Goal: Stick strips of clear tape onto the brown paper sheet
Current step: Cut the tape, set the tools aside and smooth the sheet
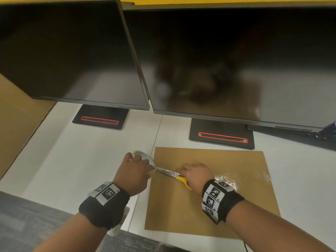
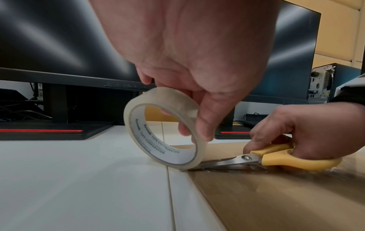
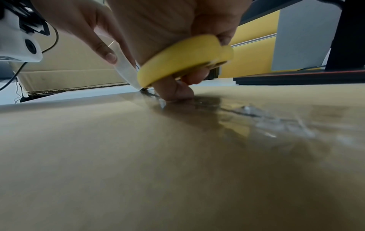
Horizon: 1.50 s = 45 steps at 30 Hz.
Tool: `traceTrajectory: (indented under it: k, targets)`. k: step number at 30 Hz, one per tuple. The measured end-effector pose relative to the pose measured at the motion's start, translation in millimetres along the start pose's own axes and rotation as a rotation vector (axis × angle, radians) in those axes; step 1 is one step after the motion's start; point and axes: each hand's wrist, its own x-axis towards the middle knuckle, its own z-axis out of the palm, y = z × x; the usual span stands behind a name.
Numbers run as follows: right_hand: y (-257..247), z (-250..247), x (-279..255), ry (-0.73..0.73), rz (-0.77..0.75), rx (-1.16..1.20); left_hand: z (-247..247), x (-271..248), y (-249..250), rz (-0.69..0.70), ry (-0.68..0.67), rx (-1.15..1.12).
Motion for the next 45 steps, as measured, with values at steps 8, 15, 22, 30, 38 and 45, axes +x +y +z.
traceTrajectory:
  k: [8,15,22,30,38,45]
  targets:
    - [1,2,2,-0.014,-0.009,0.005,-4,-4,-9,-0.170,0.096,-0.063]
    - [-1,-7,-7,0.025,0.030,0.077,1,-14,-22,-0.263,0.116,-0.101]
    - [11,-5,-24,0.030,0.207,0.393,10,-17,-16,-0.279,0.129,-0.137]
    - [53,-11,-48,0.073,0.428,0.511,4,-3,-5,-0.300,0.185,-0.214]
    - [80,-3,-66,0.160,0.498,0.551,-4,15,33,-0.150,0.121,-0.419]
    - [93,12,-108,0.181,0.597,0.591,1,44,97,0.032,-0.040,-0.594]
